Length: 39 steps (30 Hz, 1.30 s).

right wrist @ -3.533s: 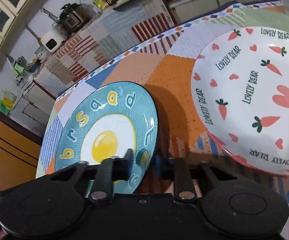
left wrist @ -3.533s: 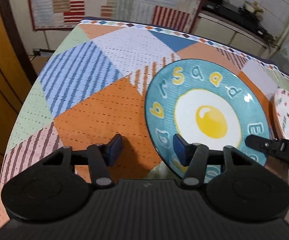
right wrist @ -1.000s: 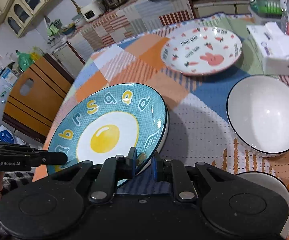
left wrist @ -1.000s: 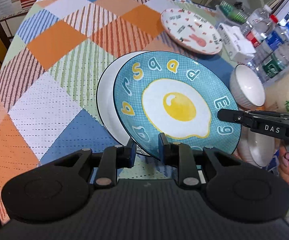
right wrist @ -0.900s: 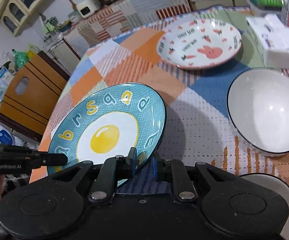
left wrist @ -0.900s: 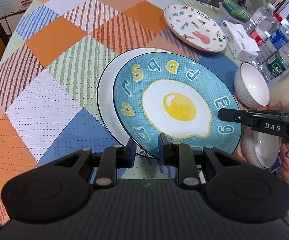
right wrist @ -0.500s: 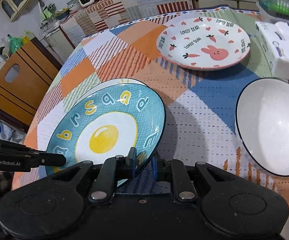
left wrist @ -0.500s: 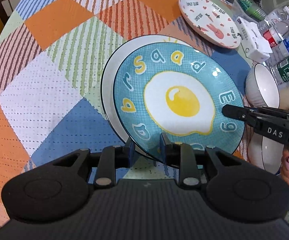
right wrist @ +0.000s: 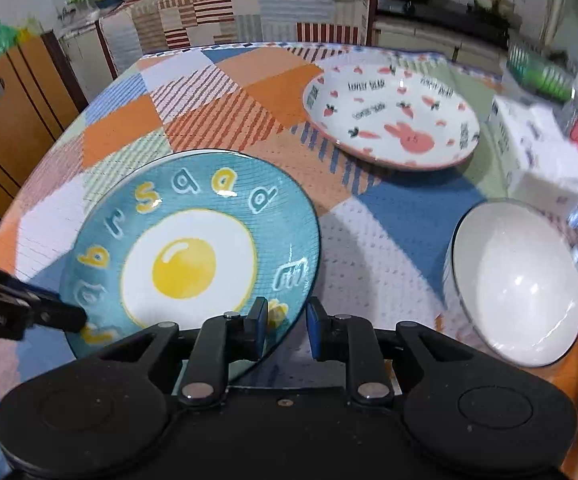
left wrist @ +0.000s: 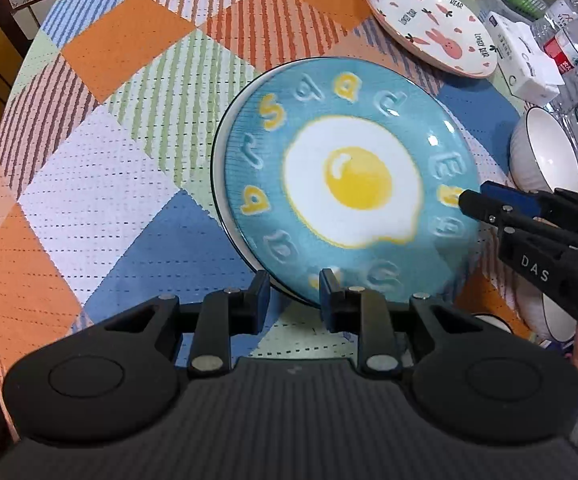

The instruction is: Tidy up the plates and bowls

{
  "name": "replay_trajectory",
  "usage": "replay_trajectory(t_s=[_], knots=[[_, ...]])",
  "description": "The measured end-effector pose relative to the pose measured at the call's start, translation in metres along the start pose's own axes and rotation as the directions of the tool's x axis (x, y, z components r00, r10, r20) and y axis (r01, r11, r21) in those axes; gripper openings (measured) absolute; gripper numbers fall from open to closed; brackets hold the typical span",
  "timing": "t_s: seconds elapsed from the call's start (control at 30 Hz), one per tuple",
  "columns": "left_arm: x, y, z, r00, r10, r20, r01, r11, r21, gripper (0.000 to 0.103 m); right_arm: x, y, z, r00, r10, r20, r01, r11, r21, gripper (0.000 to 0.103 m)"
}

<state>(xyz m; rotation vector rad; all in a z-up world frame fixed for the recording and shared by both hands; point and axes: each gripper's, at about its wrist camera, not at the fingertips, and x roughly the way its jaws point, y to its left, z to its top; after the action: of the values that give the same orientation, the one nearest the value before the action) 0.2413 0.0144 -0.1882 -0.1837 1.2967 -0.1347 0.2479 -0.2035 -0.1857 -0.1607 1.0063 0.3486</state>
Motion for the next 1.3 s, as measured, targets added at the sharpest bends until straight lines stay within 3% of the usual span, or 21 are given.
replay_trajectory(t_s=[0.23, 0.57, 0.8, 0.97, 1.2, 1.3], knots=[[-0.037, -0.011, 0.004, 0.998, 0.002, 0.056, -0.004, 0.999, 0.037, 0.024, -0.026, 0.000, 0.009, 0.999, -0.017, 0.035, 0.017, 1.000, 0.007, 0.025], [-0.105, -0.041, 0.002, 0.986, 0.054, 0.157, -0.081, 0.983, 0.167, 0.029, -0.083, -0.006, 0.024, 0.996, -0.066, 0.059, 0.071, 0.994, -0.078, 0.028], [-0.125, -0.064, -0.006, 0.992, 0.051, 0.112, -0.076, 0.970, 0.231, 0.039, -0.124, -0.014, 0.029, 0.991, -0.067, 0.116, 0.082, 0.989, -0.127, 0.048], [-0.131, -0.078, -0.006, 0.992, 0.067, 0.111, -0.095, 0.959, 0.266, 0.045, -0.140, -0.026, 0.033, 0.988, -0.060, 0.142, 0.080, 0.987, -0.138, 0.052], [-0.133, -0.096, 0.023, 0.987, 0.084, 0.139, -0.120, 0.952, 0.280, 0.059, -0.145, -0.052, 0.045, 0.988, -0.017, 0.155, 0.032, 0.995, -0.091, 0.070], [-0.126, -0.101, 0.042, 0.986, 0.087, 0.142, -0.124, 0.954, 0.272, 0.065, -0.139, -0.073, 0.055, 0.987, 0.027, 0.160, -0.021, 0.999, -0.040, 0.071]])
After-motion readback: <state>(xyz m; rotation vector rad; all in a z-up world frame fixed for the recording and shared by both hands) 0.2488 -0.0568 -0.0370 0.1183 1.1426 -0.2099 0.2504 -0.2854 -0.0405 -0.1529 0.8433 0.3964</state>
